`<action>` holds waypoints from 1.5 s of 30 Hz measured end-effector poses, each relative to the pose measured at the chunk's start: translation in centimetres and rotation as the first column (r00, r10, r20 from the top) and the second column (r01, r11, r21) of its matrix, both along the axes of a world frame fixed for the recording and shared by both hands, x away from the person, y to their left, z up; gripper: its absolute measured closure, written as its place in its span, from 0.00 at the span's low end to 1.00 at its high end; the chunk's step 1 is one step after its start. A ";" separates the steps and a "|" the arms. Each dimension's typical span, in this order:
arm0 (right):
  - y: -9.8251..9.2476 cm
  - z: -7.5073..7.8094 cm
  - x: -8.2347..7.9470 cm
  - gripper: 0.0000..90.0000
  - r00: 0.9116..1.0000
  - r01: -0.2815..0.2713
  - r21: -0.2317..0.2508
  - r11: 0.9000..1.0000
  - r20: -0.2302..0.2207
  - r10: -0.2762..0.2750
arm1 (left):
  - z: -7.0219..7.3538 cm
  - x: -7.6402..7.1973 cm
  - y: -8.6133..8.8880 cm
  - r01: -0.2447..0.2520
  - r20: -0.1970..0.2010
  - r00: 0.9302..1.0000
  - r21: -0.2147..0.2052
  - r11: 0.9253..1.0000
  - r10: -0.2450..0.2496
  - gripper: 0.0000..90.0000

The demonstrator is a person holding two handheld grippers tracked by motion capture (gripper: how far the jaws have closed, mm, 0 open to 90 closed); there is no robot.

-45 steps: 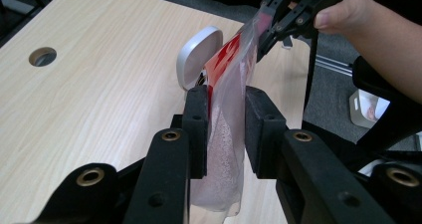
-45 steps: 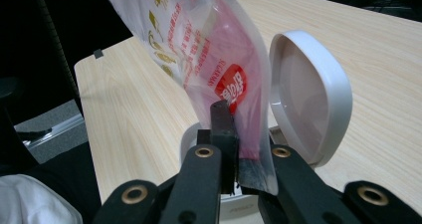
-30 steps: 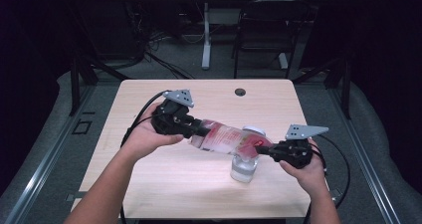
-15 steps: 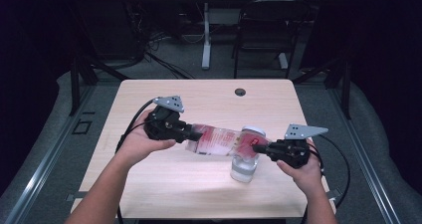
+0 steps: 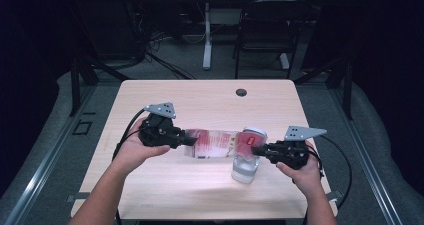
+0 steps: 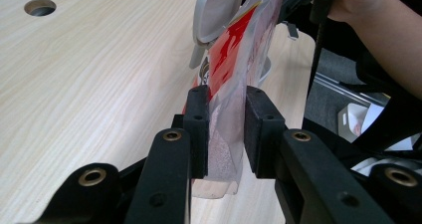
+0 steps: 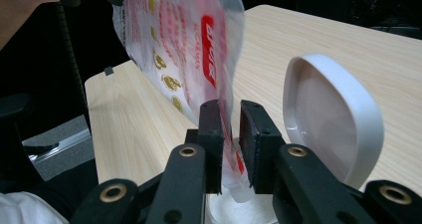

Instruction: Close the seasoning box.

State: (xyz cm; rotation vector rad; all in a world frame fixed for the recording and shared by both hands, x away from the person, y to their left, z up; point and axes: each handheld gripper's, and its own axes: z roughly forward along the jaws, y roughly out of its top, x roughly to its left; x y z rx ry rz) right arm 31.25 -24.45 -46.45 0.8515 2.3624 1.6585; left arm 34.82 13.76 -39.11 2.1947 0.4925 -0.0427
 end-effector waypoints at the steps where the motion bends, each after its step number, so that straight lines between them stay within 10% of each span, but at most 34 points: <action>1: 0.0 0.0 0.0 0.88 1.000 0.000 0.000 1.000 0.000 0.000 | -0.2 0.0 0.1 0.008 0.001 1.000 -0.007 1.000 -0.008 0.83; 45: 2.5 0.9 -0.2 1.00 0.995 -0.087 -0.078 0.993 0.033 0.090 | -5.7 -1.0 3.8 -0.059 -0.017 0.998 -0.035 0.998 0.059 0.79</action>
